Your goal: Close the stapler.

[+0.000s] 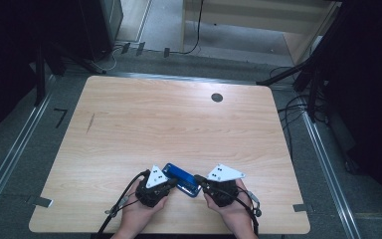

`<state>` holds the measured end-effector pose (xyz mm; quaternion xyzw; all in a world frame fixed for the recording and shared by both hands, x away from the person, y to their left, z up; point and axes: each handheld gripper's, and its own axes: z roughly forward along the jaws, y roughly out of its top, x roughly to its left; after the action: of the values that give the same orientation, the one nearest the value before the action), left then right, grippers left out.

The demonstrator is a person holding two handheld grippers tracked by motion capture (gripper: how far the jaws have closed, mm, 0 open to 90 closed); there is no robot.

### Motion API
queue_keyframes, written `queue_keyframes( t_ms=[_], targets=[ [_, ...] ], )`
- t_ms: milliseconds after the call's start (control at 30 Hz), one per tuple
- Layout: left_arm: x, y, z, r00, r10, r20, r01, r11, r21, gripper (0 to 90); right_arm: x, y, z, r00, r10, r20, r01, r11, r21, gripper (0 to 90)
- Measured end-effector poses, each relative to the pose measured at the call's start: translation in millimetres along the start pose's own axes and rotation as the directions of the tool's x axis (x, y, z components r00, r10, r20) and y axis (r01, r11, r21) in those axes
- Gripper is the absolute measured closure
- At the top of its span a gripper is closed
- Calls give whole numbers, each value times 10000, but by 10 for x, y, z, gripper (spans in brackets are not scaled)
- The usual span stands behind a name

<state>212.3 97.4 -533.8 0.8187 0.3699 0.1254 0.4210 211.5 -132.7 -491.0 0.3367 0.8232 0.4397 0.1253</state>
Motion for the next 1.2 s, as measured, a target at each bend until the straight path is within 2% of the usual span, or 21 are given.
queue_keyframes(
  t_ms=[167,233,433,667,733,900,1200],
  targets=[
    [3,0,-2,10000,29,6,-29,10000,32,900,23,-46,37,10000,-54,15,54,9997,252,900],
    [3,0,-2,10000,31,6,-31,10000,32,900,10,-64,35,9999,153,-60,-152,9998,142,900],
    [2,-1,-2,10000,40,14,-40,10000,37,900,24,-114,43,9999,116,31,-116,9999,59,900],
    [1,0,-2,10000,55,15,-55,10000,37,900,-2,-154,32,9992,367,-134,-369,9992,-163,900],
    [3,0,-3,10000,40,18,-40,10000,36,900,39,-146,30,9996,247,123,-245,9996,-126,900],
    [2,0,-5,10000,9,-36,-9,10000,26,900,68,-122,-15,9990,437,-68,-440,9975,-545,900],
    [6,-5,-17,10000,-44,-20,43,10000,-41,900,106,-142,-47,9987,500,-50,-502,9971,-576,900]
  ],
)
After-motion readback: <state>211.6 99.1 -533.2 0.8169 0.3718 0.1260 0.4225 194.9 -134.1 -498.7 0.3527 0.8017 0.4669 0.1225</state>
